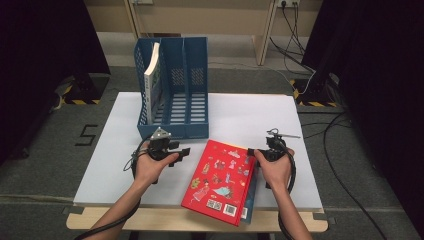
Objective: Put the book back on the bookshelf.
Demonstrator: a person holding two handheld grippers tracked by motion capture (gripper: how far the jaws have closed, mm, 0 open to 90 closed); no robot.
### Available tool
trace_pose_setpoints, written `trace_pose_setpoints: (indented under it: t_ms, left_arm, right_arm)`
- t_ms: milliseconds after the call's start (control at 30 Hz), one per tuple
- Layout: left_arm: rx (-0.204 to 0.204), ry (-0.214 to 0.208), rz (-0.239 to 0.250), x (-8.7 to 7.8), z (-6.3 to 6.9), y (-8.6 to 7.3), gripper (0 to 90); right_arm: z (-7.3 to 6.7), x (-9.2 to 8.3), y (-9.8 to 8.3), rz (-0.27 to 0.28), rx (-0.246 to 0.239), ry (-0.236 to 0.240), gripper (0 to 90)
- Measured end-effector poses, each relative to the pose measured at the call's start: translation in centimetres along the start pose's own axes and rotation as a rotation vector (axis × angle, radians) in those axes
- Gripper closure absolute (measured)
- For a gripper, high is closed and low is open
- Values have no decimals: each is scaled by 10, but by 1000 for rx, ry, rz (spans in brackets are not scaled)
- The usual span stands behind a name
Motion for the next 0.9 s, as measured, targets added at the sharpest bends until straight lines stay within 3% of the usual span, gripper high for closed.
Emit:
trace_pose_setpoints:
  t_ms: [367, 567, 900]
  left_arm:
    - [-5, -48, -54, 20, 12, -5, 424]
    - [-27, -78, -68, 22, 14, -7, 424]
    - [-39, -91, -96, 23, 18, -17, 426]
  right_arm:
    - [-3, 0, -2, 7, -25, -16, 545]
    - [-7, 0, -4, 2, -31, -21, 545]
    - [-23, 1, -8, -15, -52, -24, 543]
Point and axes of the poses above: each handheld gripper's, and its own axes: x roughly forward along the jaws, y roughly out of its top, z roughly to its right, the point moved 1 cm from there along x, roughly forward along the jaws, and after that the axes turned 6 degrees about -y, right-handed, at the moved point
